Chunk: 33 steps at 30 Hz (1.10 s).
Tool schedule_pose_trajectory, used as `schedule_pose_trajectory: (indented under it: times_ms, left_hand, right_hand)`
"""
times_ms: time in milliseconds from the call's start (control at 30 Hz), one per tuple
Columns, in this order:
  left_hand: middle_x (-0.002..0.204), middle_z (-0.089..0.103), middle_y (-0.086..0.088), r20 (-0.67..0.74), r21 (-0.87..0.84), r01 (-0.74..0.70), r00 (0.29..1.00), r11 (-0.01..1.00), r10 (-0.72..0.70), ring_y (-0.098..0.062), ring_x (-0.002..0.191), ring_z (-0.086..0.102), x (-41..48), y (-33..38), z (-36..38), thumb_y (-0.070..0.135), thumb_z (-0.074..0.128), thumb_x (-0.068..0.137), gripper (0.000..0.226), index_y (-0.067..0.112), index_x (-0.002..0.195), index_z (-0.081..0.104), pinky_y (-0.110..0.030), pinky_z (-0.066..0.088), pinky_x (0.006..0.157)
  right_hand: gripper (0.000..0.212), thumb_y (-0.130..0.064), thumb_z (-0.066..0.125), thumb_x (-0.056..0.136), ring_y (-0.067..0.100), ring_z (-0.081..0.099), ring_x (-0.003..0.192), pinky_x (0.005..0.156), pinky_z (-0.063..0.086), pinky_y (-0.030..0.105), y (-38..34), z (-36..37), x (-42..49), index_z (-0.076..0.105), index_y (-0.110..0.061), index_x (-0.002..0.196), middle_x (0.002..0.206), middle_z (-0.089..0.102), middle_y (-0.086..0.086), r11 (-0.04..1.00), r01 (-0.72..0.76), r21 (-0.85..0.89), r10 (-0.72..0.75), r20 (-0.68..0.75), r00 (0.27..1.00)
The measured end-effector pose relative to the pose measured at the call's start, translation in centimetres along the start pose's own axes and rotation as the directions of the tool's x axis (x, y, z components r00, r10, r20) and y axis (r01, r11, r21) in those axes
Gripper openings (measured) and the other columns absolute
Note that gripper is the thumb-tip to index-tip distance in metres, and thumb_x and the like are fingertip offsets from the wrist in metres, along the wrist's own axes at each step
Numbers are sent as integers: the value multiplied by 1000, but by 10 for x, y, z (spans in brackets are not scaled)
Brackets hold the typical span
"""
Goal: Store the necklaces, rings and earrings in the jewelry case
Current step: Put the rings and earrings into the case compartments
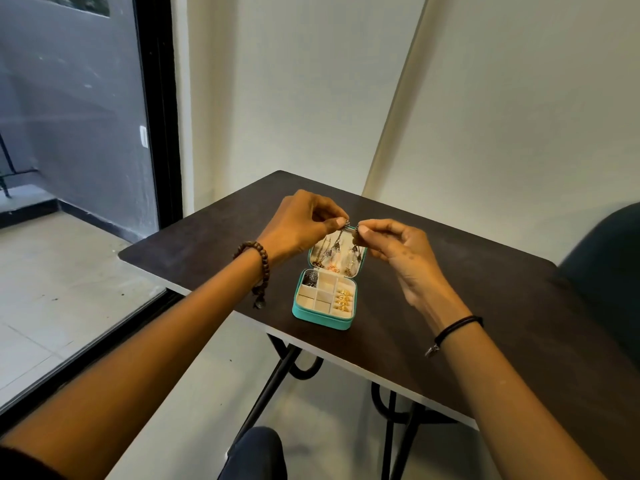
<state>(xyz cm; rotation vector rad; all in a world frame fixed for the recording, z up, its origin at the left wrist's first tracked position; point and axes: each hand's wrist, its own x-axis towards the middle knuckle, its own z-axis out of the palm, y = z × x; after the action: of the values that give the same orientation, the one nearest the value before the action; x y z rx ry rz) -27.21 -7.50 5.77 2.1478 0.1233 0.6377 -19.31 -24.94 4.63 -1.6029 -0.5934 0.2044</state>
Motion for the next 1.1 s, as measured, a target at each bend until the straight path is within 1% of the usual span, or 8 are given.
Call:
schedule_pose_trajectory:
  times_ms: [133, 267, 367, 500, 633, 767, 900, 1100]
  left_hand:
    - [96, 74, 4, 1, -21, 7, 1000, 1000, -7, -4, 89, 68, 0, -2, 3, 24, 70, 90, 17, 18, 105, 75, -23, 59, 79]
    - [95, 74, 0, -20, -51, 42, 999, 998, -43, -9, 84, 71, -1, -6, 8, 21, 70, 90, 15, 16, 103, 75, -31, 61, 78]
    - [97, 73, -2, -31, -62, 70, 997, 996, -72, -9, 81, 72, -2, -8, 9, 20, 69, 91, 15, 14, 105, 74, -28, 62, 75]
    - [98, 73, -1, -18, -23, 58, 998, 998, -59, -8, 85, 70, -5, -11, 10, 20, 68, 91, 17, 14, 106, 73, -26, 60, 76]
    - [98, 72, -2, 0, -23, 62, 998, 998, -62, -11, 88, 70, -6, -15, 10, 20, 69, 91, 18, 12, 107, 73, -29, 61, 78]
    - [97, 72, -2, 11, -55, 84, 996, 995, -84, -11, 86, 71, -9, -20, 9, 18, 69, 91, 16, 12, 105, 73, -29, 61, 78]
    - [101, 71, -2, 35, -66, 108, 994, 992, -106, -10, 90, 69, -15, -25, 10, 17, 68, 91, 15, 13, 105, 73, -24, 60, 76]
    - [102, 71, -2, 67, -82, 152, 987, 985, -147, -10, 88, 70, -27, -32, 19, 18, 68, 91, 19, 12, 109, 71, -25, 60, 76]
  right_hand:
    - [16, -13, 73, 90, 19, 74, 99, 91, 58, 34, 3, 6, 2, 75, -9, 105, 98, 78, 7, 999, -17, 38, 17, -3, 1000]
    - [16, -11, 72, 91, 22, 76, 94, 89, 60, 38, 9, 13, 2, 73, -6, 106, 95, 78, 10, 999, -28, 16, 29, -15, 999]
    - [14, -11, 71, 92, 20, 76, 91, 83, 62, 34, 12, 17, 2, 72, -6, 105, 93, 79, 8, 1000, -28, -2, 28, -26, 999]
    - [10, -11, 71, 92, 21, 76, 91, 79, 62, 32, 17, 22, 2, 72, -8, 102, 94, 78, 8, 999, -45, 11, 45, -24, 999]
    - [9, -11, 71, 91, 19, 76, 90, 76, 62, 30, 21, 25, 3, 72, -9, 100, 91, 78, 5, 999, -52, 4, 52, -36, 998]
    - [10, -12, 72, 91, 19, 76, 90, 79, 62, 33, 25, 28, 3, 72, -10, 100, 93, 78, 5, 998, -57, -5, 57, -33, 998]
    - [8, -11, 71, 91, 18, 76, 88, 79, 62, 33, 29, 29, -1, 71, -11, 99, 91, 78, 4, 997, -72, 7, 72, -21, 997]
    - [9, -11, 71, 91, 17, 76, 88, 80, 62, 34, 38, 26, -13, 71, -12, 100, 92, 78, 3, 996, -94, 3, 94, 6, 996]
